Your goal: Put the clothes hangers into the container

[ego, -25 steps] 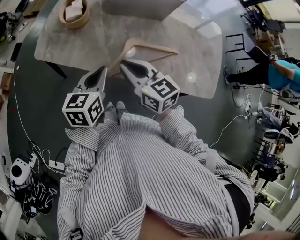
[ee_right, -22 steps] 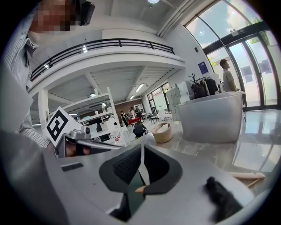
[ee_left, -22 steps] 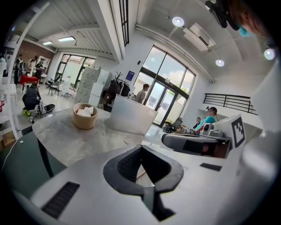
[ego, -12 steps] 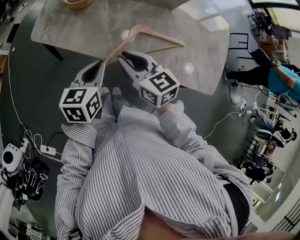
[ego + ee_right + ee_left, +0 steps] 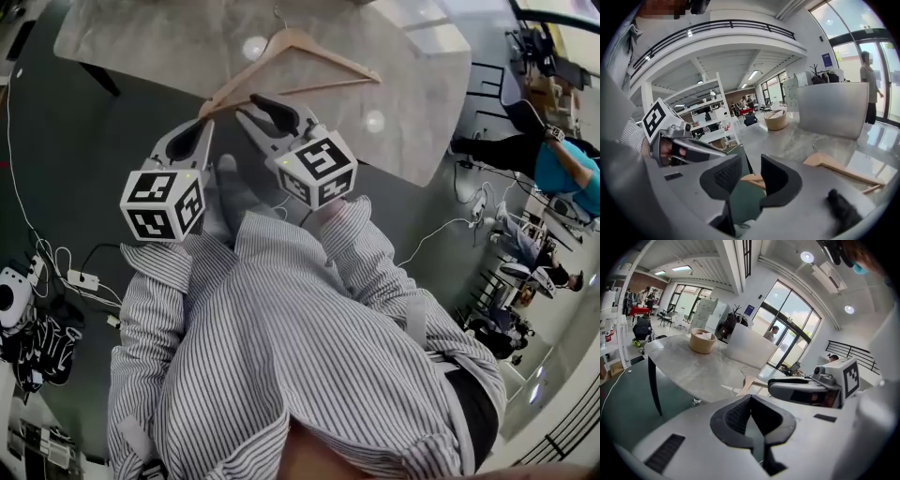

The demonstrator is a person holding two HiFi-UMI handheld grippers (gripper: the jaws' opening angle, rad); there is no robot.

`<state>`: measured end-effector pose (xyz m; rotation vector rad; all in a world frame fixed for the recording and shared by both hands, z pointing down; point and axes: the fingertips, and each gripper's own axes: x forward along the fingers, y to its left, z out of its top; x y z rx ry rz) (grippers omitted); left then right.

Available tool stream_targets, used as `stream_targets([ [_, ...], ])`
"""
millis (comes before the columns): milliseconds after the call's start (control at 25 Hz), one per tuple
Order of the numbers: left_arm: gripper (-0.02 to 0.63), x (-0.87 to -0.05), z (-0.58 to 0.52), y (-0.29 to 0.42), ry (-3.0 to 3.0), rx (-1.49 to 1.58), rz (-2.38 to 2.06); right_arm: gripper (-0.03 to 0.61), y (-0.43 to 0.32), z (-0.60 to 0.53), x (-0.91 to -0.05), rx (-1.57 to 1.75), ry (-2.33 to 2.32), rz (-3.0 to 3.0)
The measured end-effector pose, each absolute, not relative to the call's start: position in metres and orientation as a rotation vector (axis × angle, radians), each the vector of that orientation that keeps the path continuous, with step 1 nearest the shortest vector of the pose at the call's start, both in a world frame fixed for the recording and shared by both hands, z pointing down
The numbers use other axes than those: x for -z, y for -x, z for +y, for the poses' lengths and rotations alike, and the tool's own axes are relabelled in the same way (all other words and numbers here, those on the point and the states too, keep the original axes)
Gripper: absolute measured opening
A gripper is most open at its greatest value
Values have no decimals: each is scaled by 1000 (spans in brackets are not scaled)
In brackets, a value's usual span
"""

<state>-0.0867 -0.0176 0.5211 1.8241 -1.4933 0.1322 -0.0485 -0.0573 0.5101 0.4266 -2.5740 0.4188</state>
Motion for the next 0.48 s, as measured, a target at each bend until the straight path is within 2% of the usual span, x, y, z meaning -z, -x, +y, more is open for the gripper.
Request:
stream_targets([
  [480, 11, -560, -4, 88, -1726, -111, -1461, 149, 64, -48, -550, -167, -316, -2452],
])
